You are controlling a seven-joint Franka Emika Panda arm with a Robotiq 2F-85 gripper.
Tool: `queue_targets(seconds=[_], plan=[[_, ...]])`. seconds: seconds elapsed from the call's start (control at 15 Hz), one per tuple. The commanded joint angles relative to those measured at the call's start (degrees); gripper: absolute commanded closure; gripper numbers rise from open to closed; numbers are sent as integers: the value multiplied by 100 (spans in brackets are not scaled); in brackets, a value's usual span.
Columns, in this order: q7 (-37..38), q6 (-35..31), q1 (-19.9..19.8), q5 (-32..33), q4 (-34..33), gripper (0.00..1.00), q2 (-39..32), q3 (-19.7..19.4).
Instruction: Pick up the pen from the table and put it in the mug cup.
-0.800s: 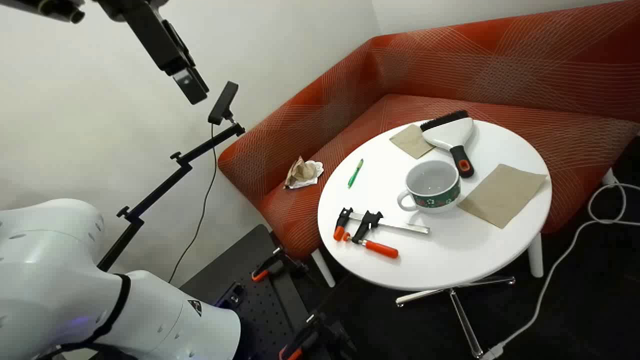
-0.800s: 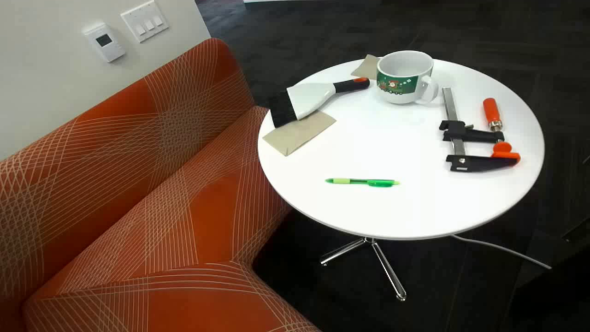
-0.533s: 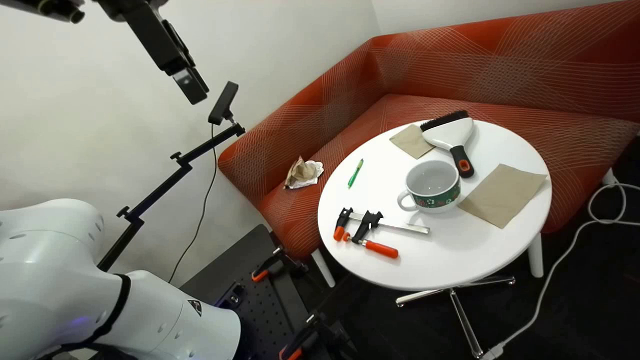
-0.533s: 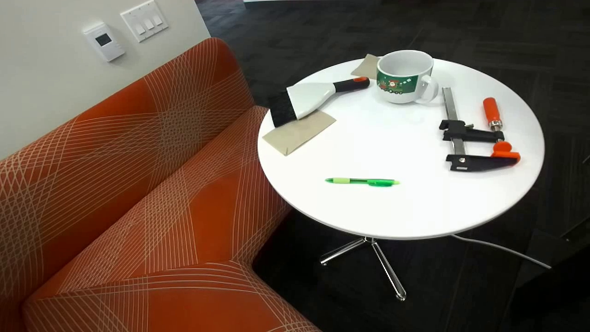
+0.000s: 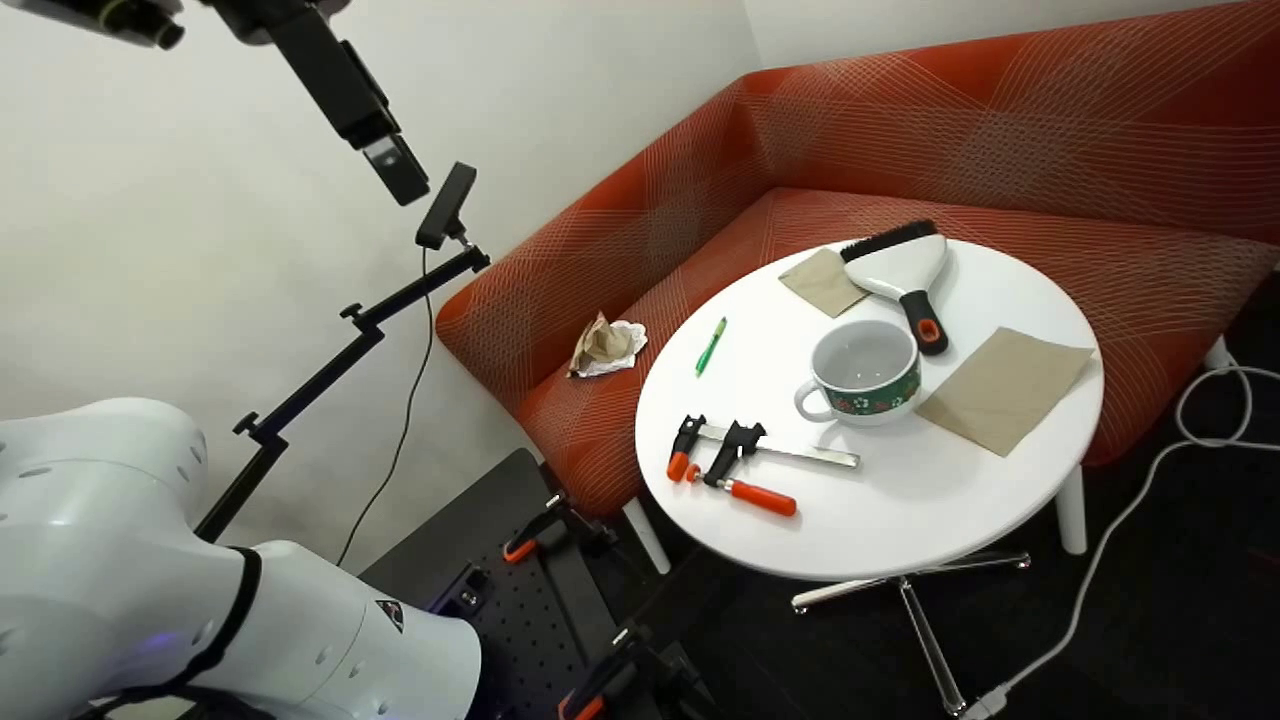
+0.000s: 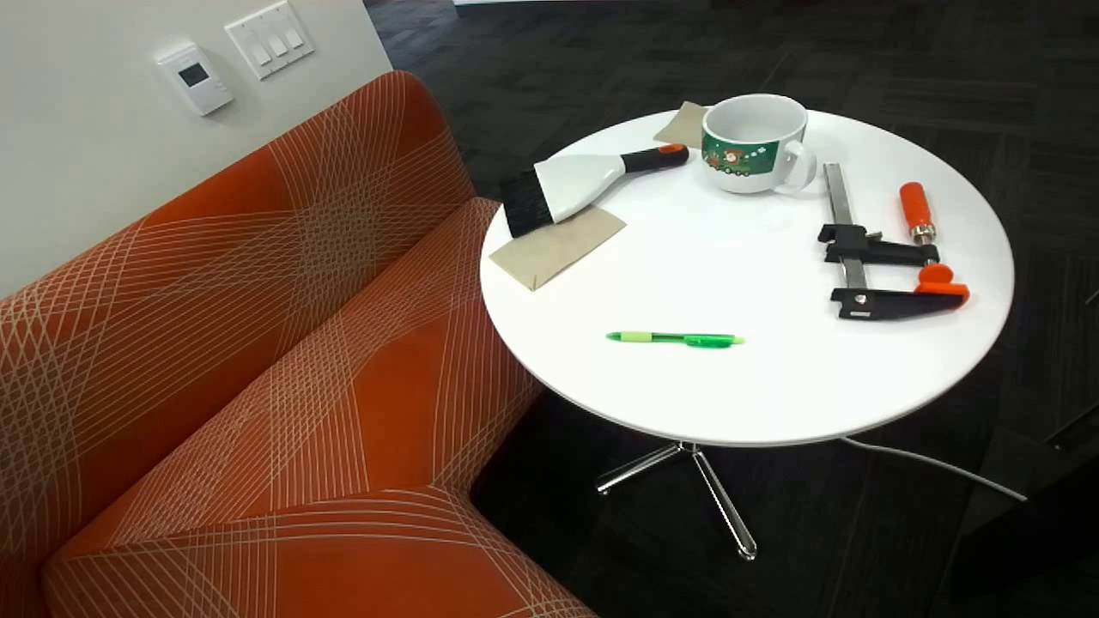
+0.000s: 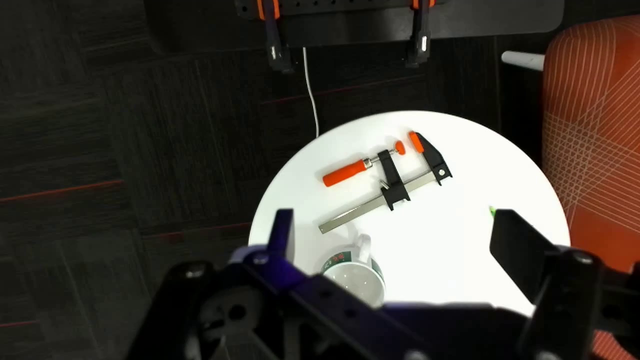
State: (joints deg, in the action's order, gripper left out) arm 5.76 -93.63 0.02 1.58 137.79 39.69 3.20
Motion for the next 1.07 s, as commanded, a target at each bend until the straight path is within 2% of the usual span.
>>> queue_targets(seconds=[0.0,0.73,0.93,1.0], plan=[[-211,-619,217,-33,61,0,-445,91],[-181,-3556,915,-98,219,0,-2345,670],[-250,-3869,1036,-169,156,0,-2712,734],[-155,-3760,979,-48,277,0,-2513,711]])
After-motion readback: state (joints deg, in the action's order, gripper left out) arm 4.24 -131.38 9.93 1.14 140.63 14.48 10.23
